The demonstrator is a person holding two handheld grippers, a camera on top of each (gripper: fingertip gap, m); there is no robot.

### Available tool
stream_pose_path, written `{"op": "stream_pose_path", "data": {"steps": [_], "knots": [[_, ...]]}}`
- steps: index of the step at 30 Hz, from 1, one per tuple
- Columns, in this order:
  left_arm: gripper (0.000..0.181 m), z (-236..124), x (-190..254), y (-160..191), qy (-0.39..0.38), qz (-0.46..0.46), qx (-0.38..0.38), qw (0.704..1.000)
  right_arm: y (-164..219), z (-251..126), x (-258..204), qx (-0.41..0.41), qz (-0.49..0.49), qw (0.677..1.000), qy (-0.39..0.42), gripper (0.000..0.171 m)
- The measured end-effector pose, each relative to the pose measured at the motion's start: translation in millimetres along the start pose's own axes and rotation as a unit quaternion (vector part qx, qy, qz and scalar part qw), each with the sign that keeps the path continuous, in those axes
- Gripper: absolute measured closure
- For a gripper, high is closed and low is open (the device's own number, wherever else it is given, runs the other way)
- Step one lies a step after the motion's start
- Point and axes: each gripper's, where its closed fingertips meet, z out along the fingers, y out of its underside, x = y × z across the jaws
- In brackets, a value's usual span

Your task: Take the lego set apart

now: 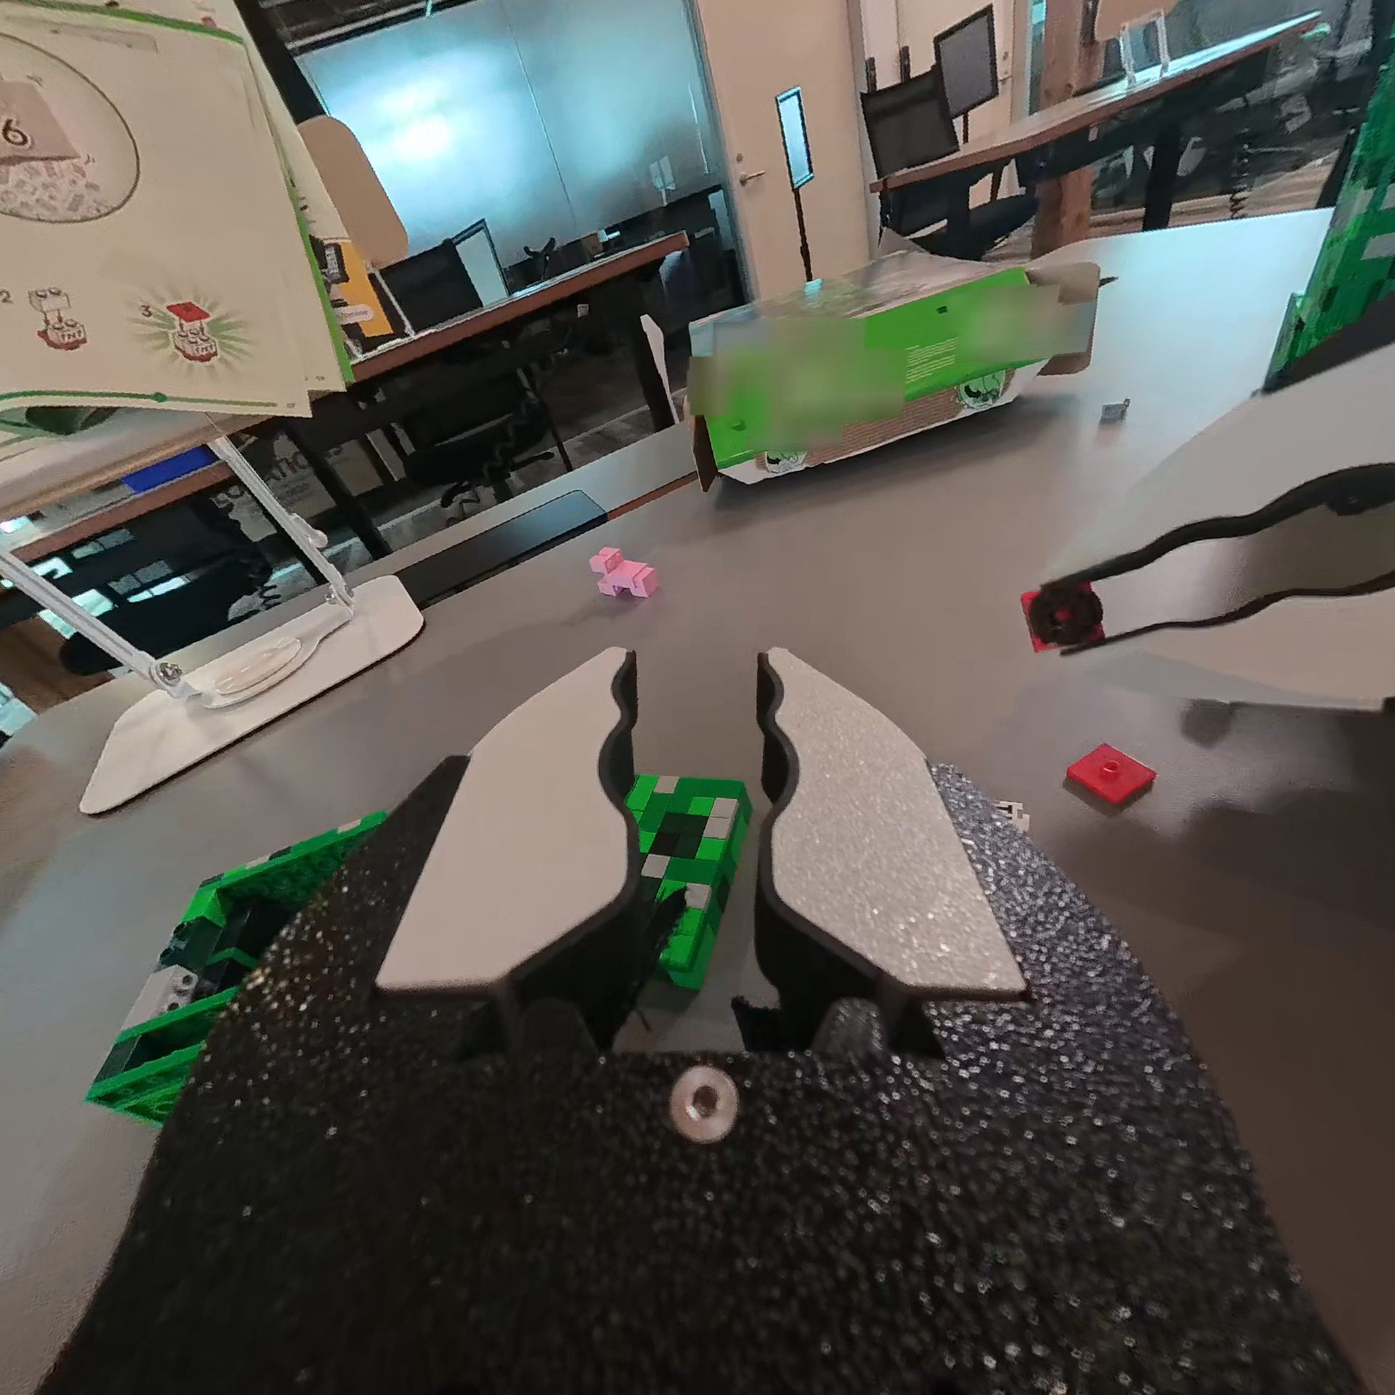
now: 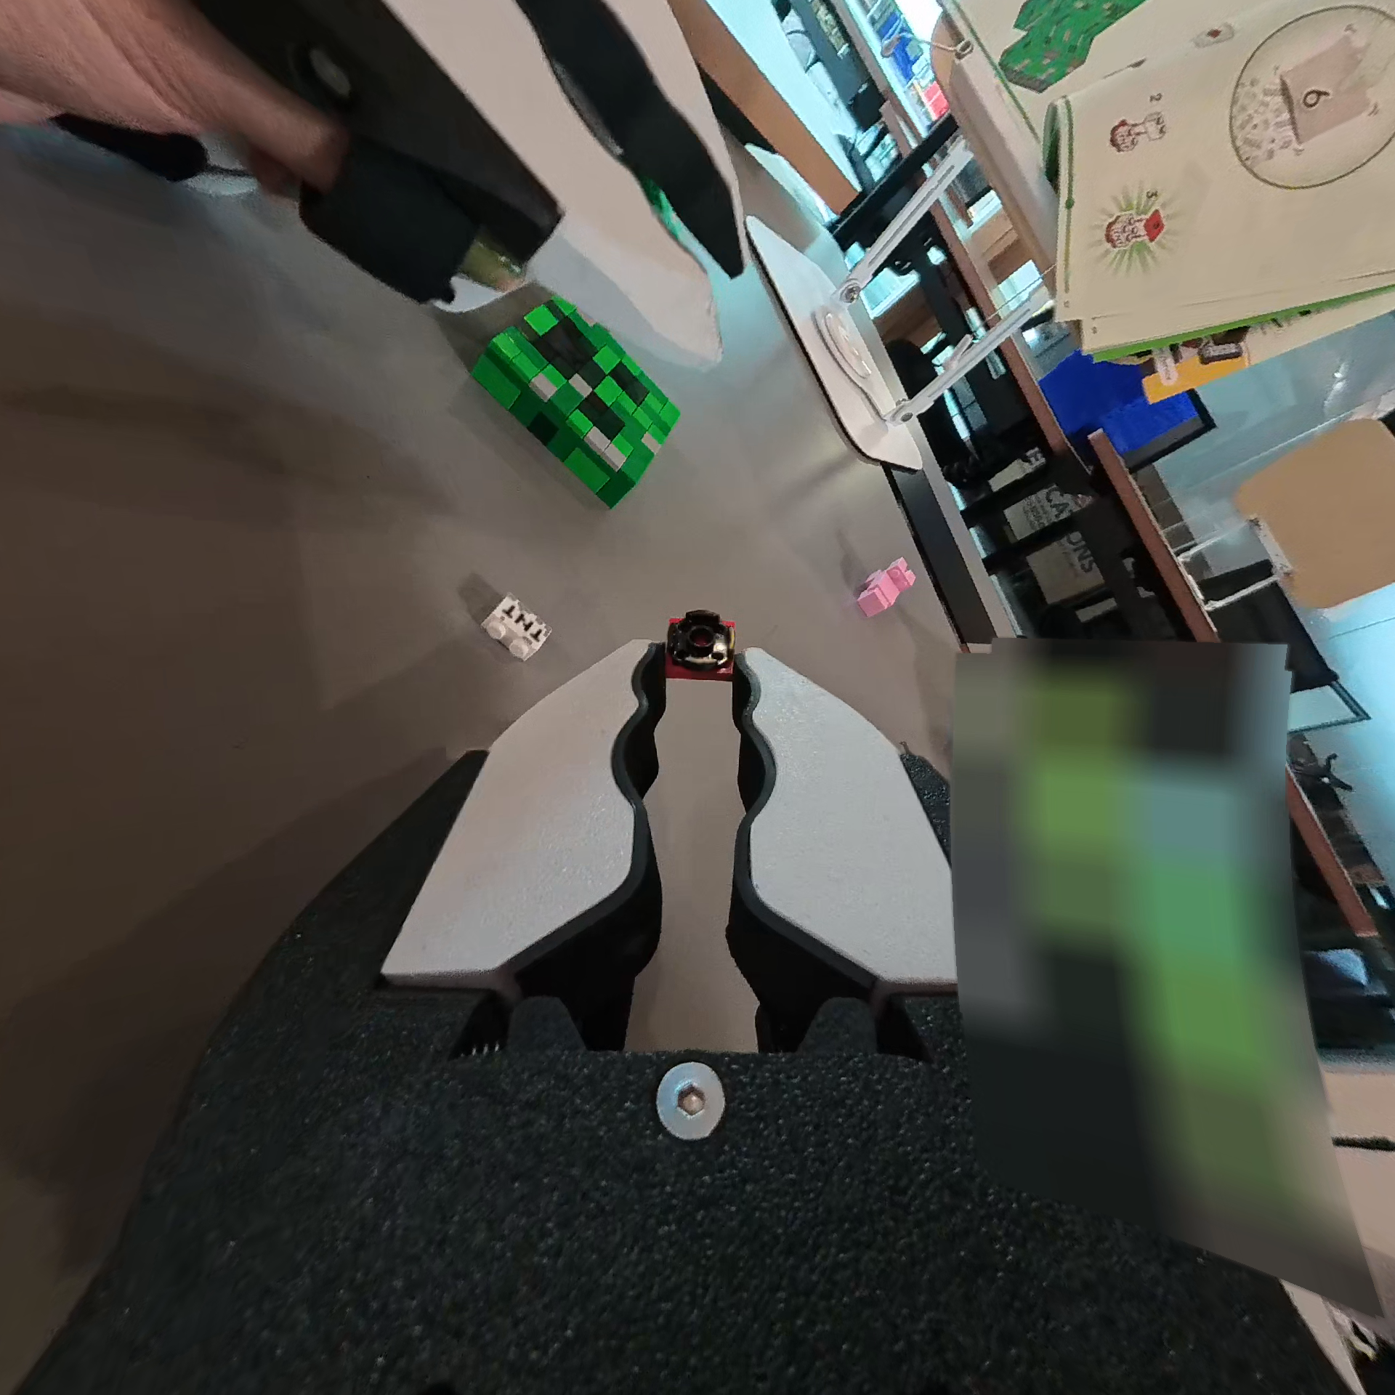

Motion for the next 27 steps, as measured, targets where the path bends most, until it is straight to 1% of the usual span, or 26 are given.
{"op": "stream_pose_path", "data": {"steps": [4, 7, 10, 12, 13, 14, 15, 16, 18, 20, 23, 24, 25, 27], "knots": [[0.150, -1.2, 2.2, -5.8, -0.004, 0.025, 0.008, 1.000, -9.0, -8.1, 17.2, 0.031, 0.029, 0.998, 0.035, 0.155], [0.146, -3.7, 13.8, -15.5, 0.001, 0.099, 0.023, 0.995, -8.0, -13.7, 27.6, 0.042, 0.057, 0.997, 0.037, 0.156], [0.141, -4.6, 48.3, -20.2, 0.052, 0.181, 0.045, 0.981, -3.1, -11.8, 15.0, 0.042, 0.094, 0.994, -0.032, 0.156], [0.138, -4.4, 67.6, -19.3, 0.084, 0.207, 0.045, 0.974, -4.6, -10.8, 1.0, 0.047, 0.135, 0.985, -0.093, 0.156], [0.138, -4.7, 73.0, -20.0, 0.090, 0.213, 0.047, 0.972, -8.3, -11.7, 2.3, 0.059, 0.151, 0.982, -0.094, 0.156], [0.139, -5.3, 72.8, -22.6, 0.084, 0.212, 0.053, 0.972, -13.5, -14.6, 8.4, 0.078, 0.158, 0.981, -0.080, 0.156], [0.138, -6.4, 67.0, -27.8, 0.065, 0.202, 0.063, 0.975, -16.9, -19.1, 20.5, 0.096, 0.164, 0.981, -0.050, 0.156], [0.140, -8.5, 57.7, -33.9, 0.045, 0.181, 0.076, 0.980, -18.7, -25.1, 35.0, 0.114, 0.175, 0.978, -0.015, 0.156], [0.141, -12.4, 39.7, -39.7, 0.024, 0.121, 0.092, 0.988, -19.3, -35.3, 52.8, 0.145, 0.214, 0.966, 0.009, 0.156], [0.140, -10.0, 34.3, -32.7, 0.030, 0.095, 0.077, 0.992, -17.0, -35.7, 54.4, 0.149, 0.240, 0.959, -0.004, 0.156], [0.138, -2.1, 48.4, -20.1, 0.054, 0.118, 0.040, 0.991, -23.5, -26.8, 29.4, 0.139, 0.233, 0.960, -0.064, 0.156], [0.138, -2.1, 51.1, -21.8, 0.054, 0.125, 0.043, 0.990, -30.2, -26.4, 22.0, 0.155, 0.244, 0.953, -0.086, 0.156], [0.139, -3.8, 50.9, -26.1, 0.050, 0.122, 0.056, 0.990, -37.3, -28.8, 21.4, 0.180, 0.278, 0.938, -0.104, 0.156], [0.141, -9.3, 43.2, -33.9, 0.044, 0.085, 0.081, 0.992, -39.9, -35.6, 34.8, 0.211, 0.347, 0.907, -0.111, 0.156]]}}
